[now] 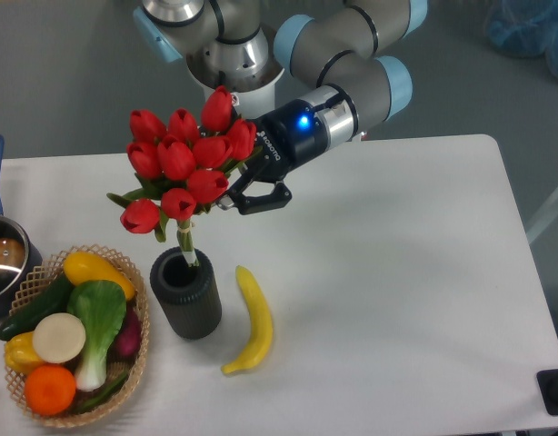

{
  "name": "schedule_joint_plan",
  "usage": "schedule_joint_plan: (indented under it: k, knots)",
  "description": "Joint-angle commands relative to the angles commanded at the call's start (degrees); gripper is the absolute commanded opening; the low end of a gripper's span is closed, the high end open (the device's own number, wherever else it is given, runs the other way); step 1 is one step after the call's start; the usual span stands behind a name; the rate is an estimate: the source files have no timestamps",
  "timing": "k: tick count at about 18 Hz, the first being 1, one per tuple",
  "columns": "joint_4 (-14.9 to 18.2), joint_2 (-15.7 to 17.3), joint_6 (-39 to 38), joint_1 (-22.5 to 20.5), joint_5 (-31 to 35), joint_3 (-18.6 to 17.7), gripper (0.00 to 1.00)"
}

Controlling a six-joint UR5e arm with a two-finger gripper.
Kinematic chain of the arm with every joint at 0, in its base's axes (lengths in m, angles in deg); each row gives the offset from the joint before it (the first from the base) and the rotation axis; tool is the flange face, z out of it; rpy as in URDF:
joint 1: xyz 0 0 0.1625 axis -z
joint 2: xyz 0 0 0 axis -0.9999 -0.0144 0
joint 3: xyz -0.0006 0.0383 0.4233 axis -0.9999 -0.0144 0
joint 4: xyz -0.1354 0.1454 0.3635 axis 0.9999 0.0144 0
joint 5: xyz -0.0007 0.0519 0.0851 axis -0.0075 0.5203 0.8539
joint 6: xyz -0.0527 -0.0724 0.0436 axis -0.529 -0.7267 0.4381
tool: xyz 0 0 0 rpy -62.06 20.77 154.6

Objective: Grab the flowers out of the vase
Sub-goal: 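Lift the gripped tulips straight up out of the vase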

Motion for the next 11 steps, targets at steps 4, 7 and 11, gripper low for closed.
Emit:
schedule_joint_plan:
  k: [4,7,11]
  knots:
    - [0.09,0.17,0.0,-1.93,0.0,0.0,0.52]
    - [0.09,0.09,0.09,-4.48,0.7,0.0,0.52]
    - [-0.26,-0.35,0.53,-9.39,1.05,0.87,0.52]
